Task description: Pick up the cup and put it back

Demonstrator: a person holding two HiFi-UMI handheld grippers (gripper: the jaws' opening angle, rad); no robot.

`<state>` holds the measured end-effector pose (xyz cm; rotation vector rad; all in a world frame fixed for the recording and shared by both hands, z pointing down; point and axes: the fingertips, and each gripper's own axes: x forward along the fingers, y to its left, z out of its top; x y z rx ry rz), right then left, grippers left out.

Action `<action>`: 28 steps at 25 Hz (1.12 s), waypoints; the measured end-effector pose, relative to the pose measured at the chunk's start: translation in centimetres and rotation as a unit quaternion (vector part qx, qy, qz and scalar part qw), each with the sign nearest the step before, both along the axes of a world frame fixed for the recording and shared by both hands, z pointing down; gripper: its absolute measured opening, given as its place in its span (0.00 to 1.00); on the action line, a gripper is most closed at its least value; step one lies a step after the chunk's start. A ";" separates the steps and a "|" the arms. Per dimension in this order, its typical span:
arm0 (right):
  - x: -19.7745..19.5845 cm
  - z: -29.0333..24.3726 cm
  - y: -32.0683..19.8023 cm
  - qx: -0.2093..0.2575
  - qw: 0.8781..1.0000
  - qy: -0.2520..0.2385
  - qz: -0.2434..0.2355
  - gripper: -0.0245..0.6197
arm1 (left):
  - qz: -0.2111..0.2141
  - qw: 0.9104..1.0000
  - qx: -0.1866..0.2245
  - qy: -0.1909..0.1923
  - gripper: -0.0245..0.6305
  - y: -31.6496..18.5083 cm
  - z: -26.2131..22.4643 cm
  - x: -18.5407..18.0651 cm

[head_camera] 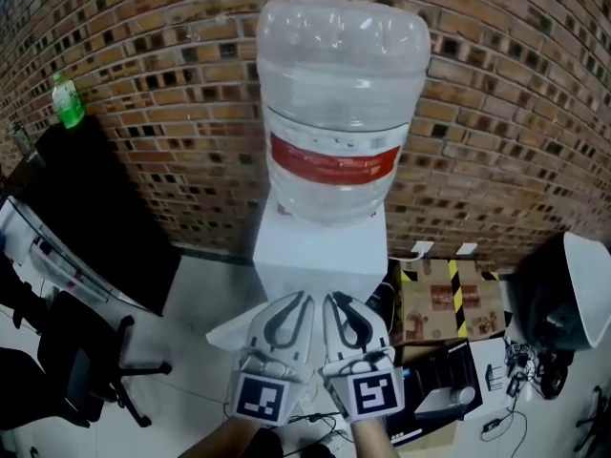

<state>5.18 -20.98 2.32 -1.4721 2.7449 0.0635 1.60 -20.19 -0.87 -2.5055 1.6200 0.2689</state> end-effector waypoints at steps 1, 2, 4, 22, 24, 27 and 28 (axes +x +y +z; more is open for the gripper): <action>0.1 1.0 0.0 0.002 1.000 0.002 0.002 0.09 | -0.001 1.000 0.001 -0.002 0.06 0.0 1.1 0.2; 0.2 2.1 0.1 0.002 1.000 0.004 0.006 0.09 | 0.001 1.000 0.000 -0.006 0.06 0.0 2.3 0.3; 0.5 4.8 0.1 0.002 1.000 0.011 0.016 0.09 | 0.006 1.000 -0.003 -0.011 0.06 0.0 4.9 0.4; -1.3 36.4 -0.4 -0.005 0.998 0.051 0.038 0.09 | 0.006 1.000 0.002 -0.007 0.06 -1.2 35.5 -1.4; -1.4 39.7 -0.8 -0.002 0.998 0.045 0.044 0.09 | 0.007 1.000 -0.005 -0.008 0.06 -1.5 39.2 -1.6; -1.7 44.4 -1.4 0.005 0.998 0.045 0.047 0.09 | 0.004 1.000 -0.016 -0.008 0.06 -2.1 44.1 -2.1; -1.9 45.9 -1.7 0.005 0.998 0.044 0.048 0.09 | 0.004 1.000 -0.017 -0.012 0.06 -2.3 45.5 -2.2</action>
